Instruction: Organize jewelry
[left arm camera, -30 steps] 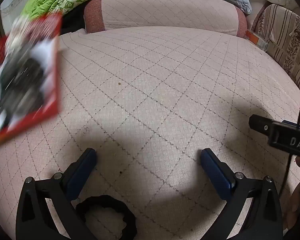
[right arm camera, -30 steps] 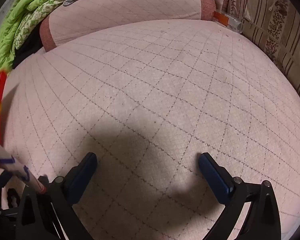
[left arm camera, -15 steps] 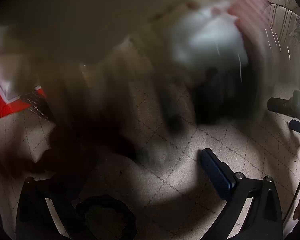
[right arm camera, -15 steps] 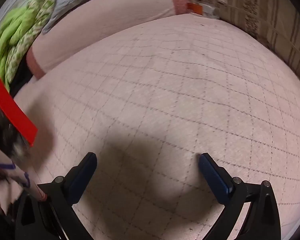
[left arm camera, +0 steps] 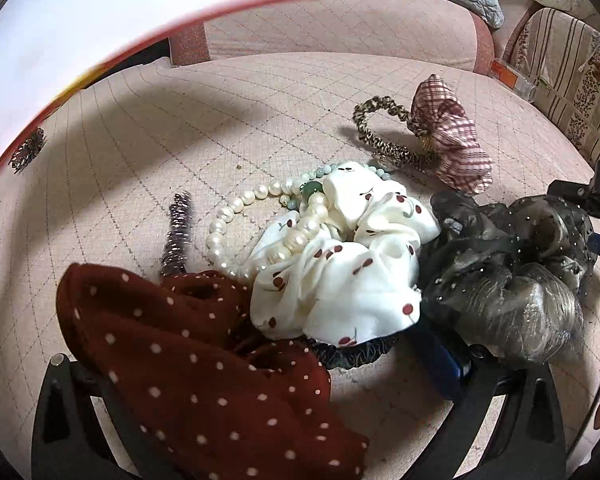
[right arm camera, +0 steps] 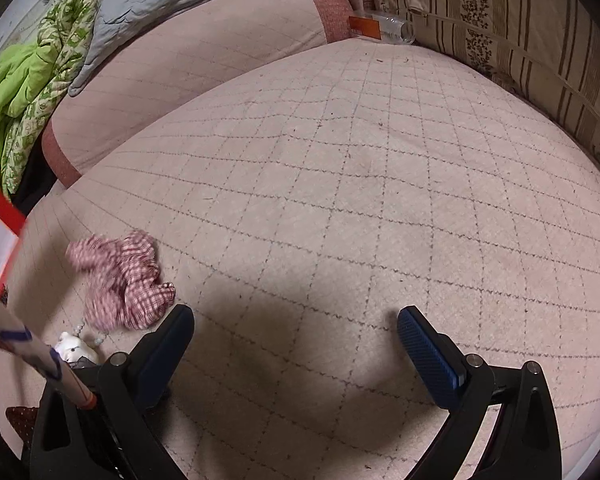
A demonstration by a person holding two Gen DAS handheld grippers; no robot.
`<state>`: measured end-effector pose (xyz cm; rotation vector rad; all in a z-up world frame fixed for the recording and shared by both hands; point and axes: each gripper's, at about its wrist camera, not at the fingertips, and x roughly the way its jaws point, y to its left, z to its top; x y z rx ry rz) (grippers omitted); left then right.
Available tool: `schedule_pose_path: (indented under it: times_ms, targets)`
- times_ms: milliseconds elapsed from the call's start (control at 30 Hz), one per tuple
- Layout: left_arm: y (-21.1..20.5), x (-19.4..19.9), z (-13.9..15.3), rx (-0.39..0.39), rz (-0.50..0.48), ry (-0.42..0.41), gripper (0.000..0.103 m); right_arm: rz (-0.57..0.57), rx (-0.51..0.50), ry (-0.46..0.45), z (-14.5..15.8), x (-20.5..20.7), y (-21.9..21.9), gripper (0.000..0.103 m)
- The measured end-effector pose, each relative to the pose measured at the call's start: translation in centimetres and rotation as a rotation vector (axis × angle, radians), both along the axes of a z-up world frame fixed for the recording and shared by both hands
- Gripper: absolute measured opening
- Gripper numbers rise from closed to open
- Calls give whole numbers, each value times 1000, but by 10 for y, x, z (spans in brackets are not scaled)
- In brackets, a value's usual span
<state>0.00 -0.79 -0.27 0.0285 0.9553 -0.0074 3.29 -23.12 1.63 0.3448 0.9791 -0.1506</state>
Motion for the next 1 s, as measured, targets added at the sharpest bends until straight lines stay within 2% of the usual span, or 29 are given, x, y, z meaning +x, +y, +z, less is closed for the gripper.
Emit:
schedule_pose_path:
  times_ms: [233, 667, 767, 833, 933, 1000]
  targets:
    - [7, 0, 2, -2, 0, 1, 103, -14, 83, -40, 8, -7, -9, 103]
    - [6, -2, -3, -1, 0, -3, 103, -5, 76, -116, 32, -22, -8, 103]
    - [5, -1, -1, -1, 0, -1, 103, -4, 115, -134, 35, -24, -13, 103]
    - [5, -1, -1, -1, 0, -2, 103, 22, 139, -152, 38, -24, -9, 102]
    - [4, 0, -3, 0, 1, -2, 103, 165, 136, -182, 45, -14, 13, 102]
    - [4, 0, -4, 3, 0, -2, 103, 269, 93, -200, 49, -1, 39, 102]
